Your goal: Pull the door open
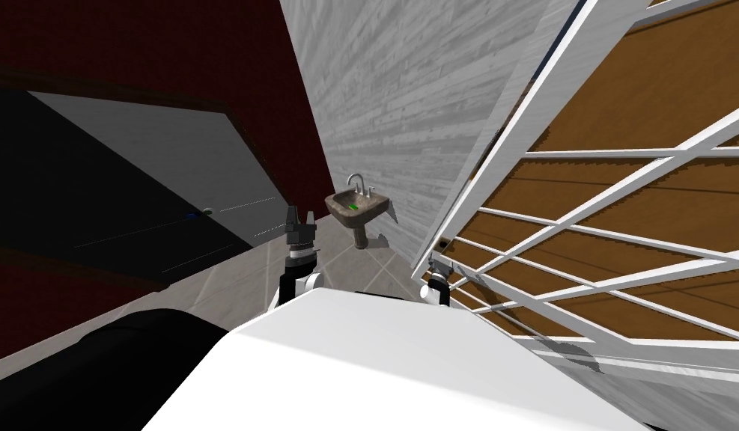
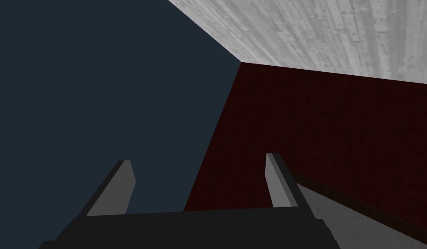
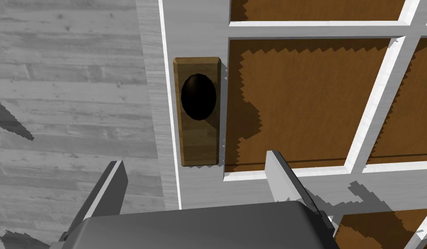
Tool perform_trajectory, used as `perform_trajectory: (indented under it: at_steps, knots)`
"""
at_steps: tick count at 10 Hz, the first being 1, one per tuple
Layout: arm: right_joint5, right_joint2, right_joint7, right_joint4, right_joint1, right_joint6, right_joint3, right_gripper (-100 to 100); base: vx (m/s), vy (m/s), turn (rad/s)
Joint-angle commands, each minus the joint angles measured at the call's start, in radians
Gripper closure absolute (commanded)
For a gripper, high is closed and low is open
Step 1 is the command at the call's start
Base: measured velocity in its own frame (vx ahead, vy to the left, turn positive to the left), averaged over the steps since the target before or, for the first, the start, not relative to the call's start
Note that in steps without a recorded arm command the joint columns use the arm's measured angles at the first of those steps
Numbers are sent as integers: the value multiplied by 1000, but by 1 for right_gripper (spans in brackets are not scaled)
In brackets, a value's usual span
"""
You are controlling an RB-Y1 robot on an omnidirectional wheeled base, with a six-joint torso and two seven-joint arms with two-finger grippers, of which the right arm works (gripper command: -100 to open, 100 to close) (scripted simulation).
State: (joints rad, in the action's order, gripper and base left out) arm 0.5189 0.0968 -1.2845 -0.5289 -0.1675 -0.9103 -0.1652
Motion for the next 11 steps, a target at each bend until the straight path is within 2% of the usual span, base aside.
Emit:
perform_trajectory:
  at_steps: [1,2,3,4,6,7,8,9,10,11]
  knots:
    - [0,0,0,0,0,0,0,-100,-38,-1,5]
    - [0,26,-36,5,13,-1,3,-100,110,-19,26]
    - [0,26,-36,5,13,-1,3,-100,131,-9,28]
    - [0,44,-57,8,23,-2,5,-100,113,6,30]
    - [0,44,-57,8,23,-2,5,-100,80,7,2]
    - [-1,75,-94,13,39,-4,9,-100,102,3,42]
    - [-1,75,-94,21,39,-4,9,-100,125,-1,25]
    - [-1,107,-133,18,56,-5,13,-100,164,-7,44]
    - [-2,118,-145,20,62,-6,14,-100,179,-4,36]
    - [-2,118,-145,20,62,-6,14,-100,102,2,2]
